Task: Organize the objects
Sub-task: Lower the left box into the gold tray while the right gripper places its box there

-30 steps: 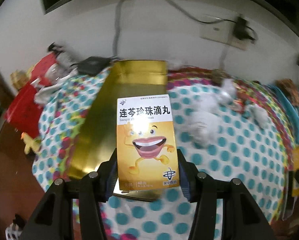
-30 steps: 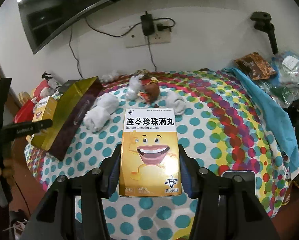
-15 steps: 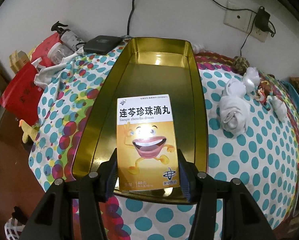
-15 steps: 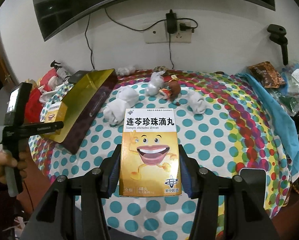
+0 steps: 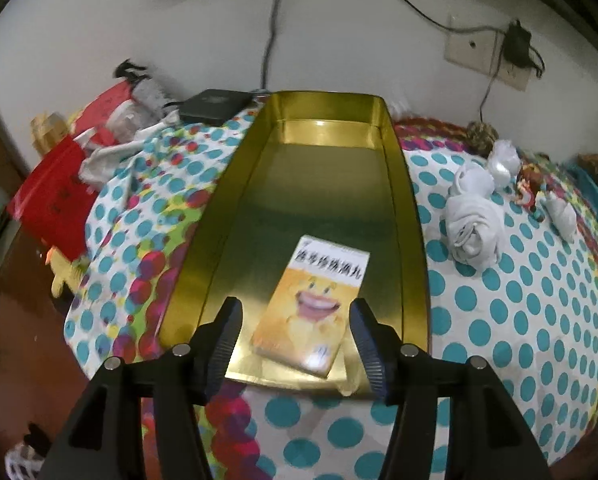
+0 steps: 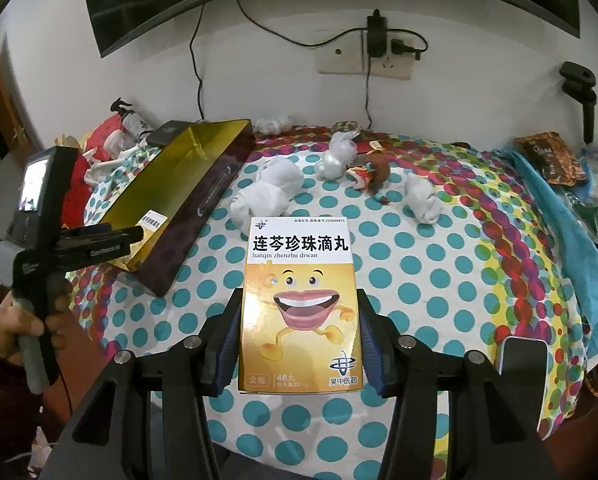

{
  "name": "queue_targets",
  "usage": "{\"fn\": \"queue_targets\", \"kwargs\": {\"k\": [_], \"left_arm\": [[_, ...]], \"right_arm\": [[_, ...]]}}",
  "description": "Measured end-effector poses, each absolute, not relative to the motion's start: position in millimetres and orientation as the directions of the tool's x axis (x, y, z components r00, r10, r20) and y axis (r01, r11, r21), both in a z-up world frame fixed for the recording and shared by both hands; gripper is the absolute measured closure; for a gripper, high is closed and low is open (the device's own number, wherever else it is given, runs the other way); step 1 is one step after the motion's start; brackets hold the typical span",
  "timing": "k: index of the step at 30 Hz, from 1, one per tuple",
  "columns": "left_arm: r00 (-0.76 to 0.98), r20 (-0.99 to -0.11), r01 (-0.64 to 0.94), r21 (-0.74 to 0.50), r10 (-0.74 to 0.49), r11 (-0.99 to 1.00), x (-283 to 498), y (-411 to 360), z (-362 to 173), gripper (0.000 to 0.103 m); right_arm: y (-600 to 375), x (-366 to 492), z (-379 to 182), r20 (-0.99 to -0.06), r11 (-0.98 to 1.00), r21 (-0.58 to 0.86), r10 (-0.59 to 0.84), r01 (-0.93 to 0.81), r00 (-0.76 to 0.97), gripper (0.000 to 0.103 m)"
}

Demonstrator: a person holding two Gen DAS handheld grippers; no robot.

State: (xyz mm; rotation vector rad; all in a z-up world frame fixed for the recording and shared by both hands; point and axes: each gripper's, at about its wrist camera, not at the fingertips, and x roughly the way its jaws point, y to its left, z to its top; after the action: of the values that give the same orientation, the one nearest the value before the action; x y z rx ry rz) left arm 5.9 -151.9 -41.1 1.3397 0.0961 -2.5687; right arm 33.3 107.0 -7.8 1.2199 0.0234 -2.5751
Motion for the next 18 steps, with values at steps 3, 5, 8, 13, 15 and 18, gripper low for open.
{"fn": "queue_targets", "kwargs": {"k": [3, 5, 8, 13, 15, 18], "left_arm": [[-0.593, -0.785, 0.268, 0.016, -0.179, -0.963, 37, -158, -41, 0.044], [-0.619, -0.752, 0.287, 0.051, -0.226, -0.956, 58, -156, -35, 0.042], [-0.634, -0.750, 0.247, 0.033, -0.187, -0.968, 78, -155, -27, 0.041], [-0.663, -0.715, 0.250, 0.067, -0.221, -0.966, 97, -158, -12, 0.041], [-0.660, -0.721, 0.255, 0.050, -0.212, -0.966, 100, -164, -12, 0.041], [-0.642, -0.736, 0.280, 0.034, -0.214, -0.959, 105, -177, -16, 0.041]], "right_arm": [[99, 32, -10, -0.761, -0.954, 0.109, -0.261, 0.279, -0.595, 0.054], [92, 31, -12, -0.763, -0.951, 0.106, -0.264, 0.290, -0.589, 0.054], [79, 28, -15, -0.769, -0.944, 0.104, -0.277, 0.315, -0.576, 0.054], [47, 14, -15, -0.769, -0.921, 0.110, -0.317, 0.374, -0.555, 0.054], [29, 6, -10, -0.764, -0.905, 0.100, -0.337, 0.414, -0.551, 0.054], [-1, -5, 2, -0.746, -0.882, 0.098, -0.372, 0.461, -0.553, 0.054]]}}
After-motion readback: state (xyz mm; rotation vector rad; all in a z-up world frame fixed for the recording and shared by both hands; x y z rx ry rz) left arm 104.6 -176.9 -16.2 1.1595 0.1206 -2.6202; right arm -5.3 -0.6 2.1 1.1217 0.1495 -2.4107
